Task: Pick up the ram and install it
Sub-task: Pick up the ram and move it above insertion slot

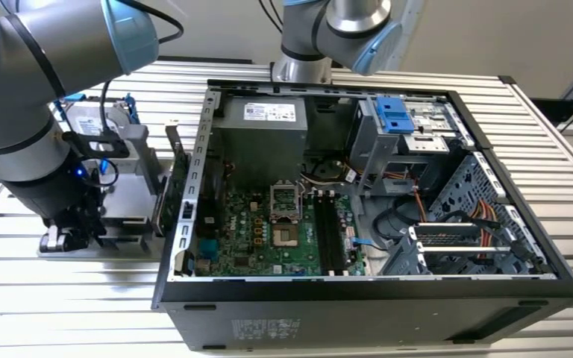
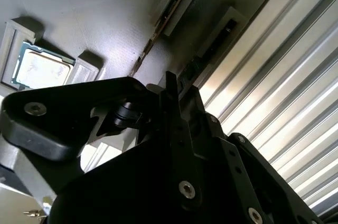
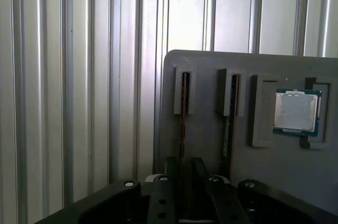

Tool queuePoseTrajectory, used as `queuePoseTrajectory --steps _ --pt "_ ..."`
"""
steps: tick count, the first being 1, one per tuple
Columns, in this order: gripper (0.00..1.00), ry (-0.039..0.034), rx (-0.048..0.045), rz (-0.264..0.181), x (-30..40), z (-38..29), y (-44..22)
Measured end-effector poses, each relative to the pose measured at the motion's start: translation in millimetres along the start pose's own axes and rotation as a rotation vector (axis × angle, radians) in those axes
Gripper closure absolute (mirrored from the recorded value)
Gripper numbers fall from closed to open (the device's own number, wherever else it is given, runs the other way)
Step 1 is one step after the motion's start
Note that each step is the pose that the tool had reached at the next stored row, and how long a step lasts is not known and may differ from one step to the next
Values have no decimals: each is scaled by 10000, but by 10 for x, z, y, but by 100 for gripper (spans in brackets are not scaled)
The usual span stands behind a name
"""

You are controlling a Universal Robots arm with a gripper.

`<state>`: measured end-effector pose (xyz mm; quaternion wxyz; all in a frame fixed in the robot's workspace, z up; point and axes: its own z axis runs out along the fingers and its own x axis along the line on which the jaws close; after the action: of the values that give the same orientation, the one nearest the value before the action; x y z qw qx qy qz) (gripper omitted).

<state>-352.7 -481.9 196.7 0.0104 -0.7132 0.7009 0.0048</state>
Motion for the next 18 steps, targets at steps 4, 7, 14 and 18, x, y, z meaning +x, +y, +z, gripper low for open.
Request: queuePoseTrajectory --steps 4,7,14,18 --pt "100 0 0 -6 0 1 0" --pt "100 0 0 -11 0 2 0" --pt "100 0 0 -24 0 4 0" --pt "100 0 -1 -31 0 4 0"
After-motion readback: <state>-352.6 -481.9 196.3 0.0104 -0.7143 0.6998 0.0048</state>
